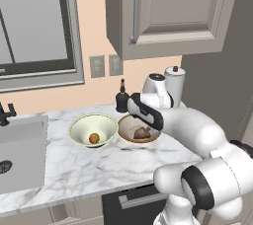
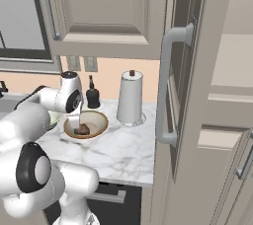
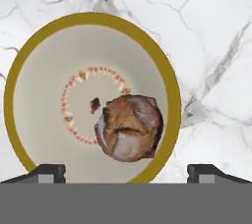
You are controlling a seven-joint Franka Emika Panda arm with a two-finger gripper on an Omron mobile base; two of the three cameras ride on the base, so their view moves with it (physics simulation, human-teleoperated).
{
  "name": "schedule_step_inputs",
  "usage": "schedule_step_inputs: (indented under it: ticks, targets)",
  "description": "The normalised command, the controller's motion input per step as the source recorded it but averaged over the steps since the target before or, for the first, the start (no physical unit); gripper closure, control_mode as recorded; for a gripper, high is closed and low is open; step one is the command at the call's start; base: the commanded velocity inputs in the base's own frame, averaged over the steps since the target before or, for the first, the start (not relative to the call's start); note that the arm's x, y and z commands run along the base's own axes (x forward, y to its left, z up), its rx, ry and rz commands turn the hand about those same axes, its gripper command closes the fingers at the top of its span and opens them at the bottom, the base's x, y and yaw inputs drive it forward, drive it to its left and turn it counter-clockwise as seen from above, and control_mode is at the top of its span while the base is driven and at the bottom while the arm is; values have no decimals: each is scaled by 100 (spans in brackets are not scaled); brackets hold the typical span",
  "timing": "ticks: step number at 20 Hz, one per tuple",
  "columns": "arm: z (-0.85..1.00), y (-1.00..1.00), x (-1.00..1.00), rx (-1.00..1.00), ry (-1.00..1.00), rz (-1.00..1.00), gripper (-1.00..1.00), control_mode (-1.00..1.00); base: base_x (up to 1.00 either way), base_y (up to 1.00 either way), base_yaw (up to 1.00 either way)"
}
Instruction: Pick both bowls and place them on the counter. Then place the apple in one bowl and place the bread in the other bowl.
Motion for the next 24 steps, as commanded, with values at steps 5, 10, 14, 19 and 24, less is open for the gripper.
schedule_step_inputs:
  ticks: [5,10,14,19,24]
  targets:
    - [10,0,-89,2,-2,-2,-100,-100,0,0,0]
    - [6,-1,-100,4,-2,-3,-100,-100,0,0,0]
    - [30,0,-88,1,-4,-3,-100,-100,0,0,0]
    - [37,0,-74,0,-6,-1,-100,-100,0,0,0]
    - [35,6,-57,0,-10,0,-100,-100,0,0,0]
